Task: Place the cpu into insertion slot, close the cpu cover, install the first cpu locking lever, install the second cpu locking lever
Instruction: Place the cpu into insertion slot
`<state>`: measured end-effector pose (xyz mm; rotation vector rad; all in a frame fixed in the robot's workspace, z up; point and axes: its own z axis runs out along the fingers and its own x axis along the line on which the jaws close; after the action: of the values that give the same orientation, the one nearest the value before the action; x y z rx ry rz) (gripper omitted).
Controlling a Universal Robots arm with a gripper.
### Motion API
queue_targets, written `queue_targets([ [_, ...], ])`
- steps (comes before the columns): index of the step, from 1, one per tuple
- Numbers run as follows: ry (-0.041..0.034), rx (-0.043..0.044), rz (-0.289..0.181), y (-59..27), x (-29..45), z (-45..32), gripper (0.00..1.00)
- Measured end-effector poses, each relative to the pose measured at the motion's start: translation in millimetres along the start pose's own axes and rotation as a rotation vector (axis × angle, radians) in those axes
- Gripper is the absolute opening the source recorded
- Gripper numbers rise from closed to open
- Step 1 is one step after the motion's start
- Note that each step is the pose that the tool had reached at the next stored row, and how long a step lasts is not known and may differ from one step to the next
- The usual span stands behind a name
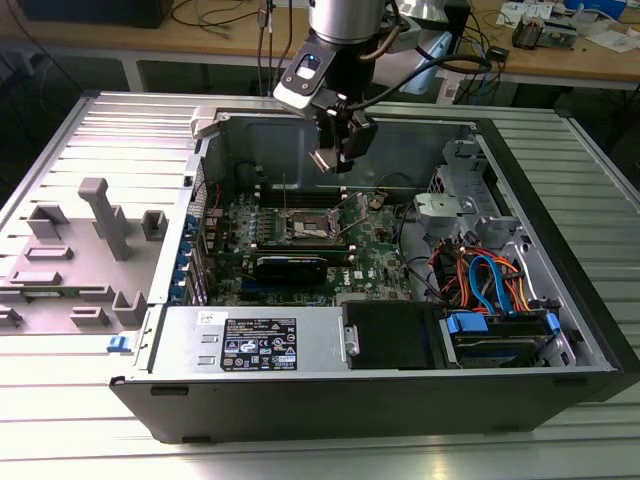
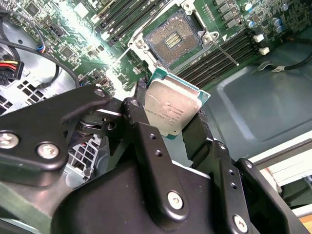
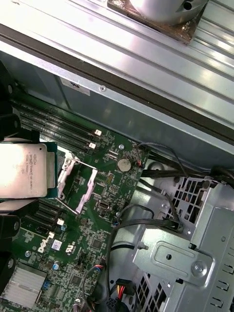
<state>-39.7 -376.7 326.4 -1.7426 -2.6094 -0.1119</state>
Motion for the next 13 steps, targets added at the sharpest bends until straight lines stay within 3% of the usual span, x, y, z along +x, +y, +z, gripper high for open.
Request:
queue_targets([
  [3, -0.0014, -0.0009, 0.024, 0.0, 0.0, 0.2, 0.54],
  [11, -0.002, -0.0014, 0.032, -0.6, 0.3, 0.9, 0.54],
  [13, -0.0047, -0.003, 0.075, -1.1, 0.1, 4.6, 0.54],
])
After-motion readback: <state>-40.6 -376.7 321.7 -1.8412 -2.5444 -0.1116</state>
